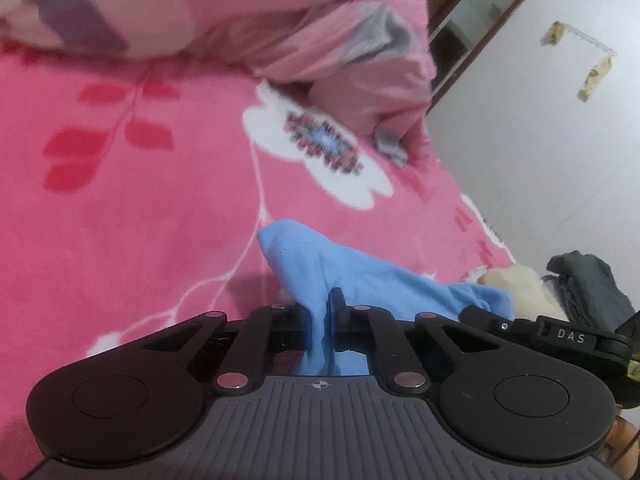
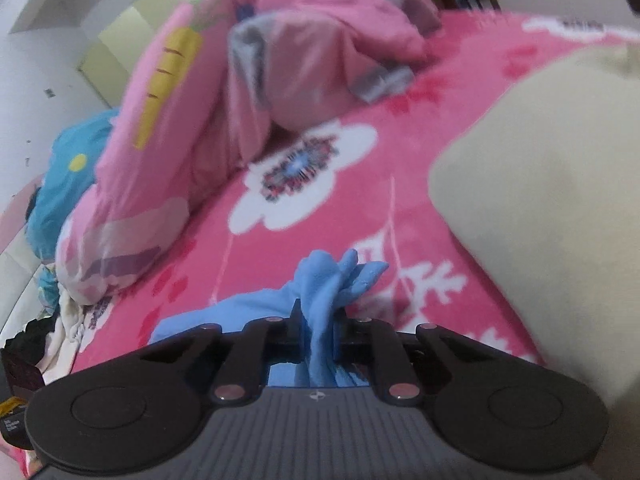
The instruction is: Fold clothes
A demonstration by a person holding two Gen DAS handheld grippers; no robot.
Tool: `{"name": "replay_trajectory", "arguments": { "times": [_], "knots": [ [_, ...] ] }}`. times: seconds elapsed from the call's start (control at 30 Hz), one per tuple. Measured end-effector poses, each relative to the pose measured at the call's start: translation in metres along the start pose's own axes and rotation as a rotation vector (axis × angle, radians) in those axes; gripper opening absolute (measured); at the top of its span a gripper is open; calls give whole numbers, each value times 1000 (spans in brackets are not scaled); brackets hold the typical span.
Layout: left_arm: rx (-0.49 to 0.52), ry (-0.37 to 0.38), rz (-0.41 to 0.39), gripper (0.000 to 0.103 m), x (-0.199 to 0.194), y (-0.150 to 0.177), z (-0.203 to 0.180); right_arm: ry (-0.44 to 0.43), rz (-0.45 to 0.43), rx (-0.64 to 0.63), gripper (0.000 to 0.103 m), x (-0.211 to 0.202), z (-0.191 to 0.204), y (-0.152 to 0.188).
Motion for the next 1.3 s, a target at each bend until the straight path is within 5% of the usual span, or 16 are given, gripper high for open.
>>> {"name": "replay_trajectory", "arguments": {
  "times": [0.33, 0.8, 1.3],
  "knots": [
    [117, 2, -178, 4, -75, -16, -52, -44, -195, -211, 13, -79, 59, -8],
    [217, 96, -359, 2, -160, -14, -138, -104, -397, -311, 12, -197, 80, -9],
    [321, 335, -481, 2, -197, -32, -265, -88, -676, -439, 12, -348, 75, -68]
  ]
}}
Point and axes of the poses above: each gripper's, at about its wrist camera, not at the fingertips, and x roughly the way its jaws point, z to its left, y to its underside, the point moved 10 cm from there along x, roughly the way its jaws point, and after that the axes turned 4 degrees about x, right-handed, at the moved point
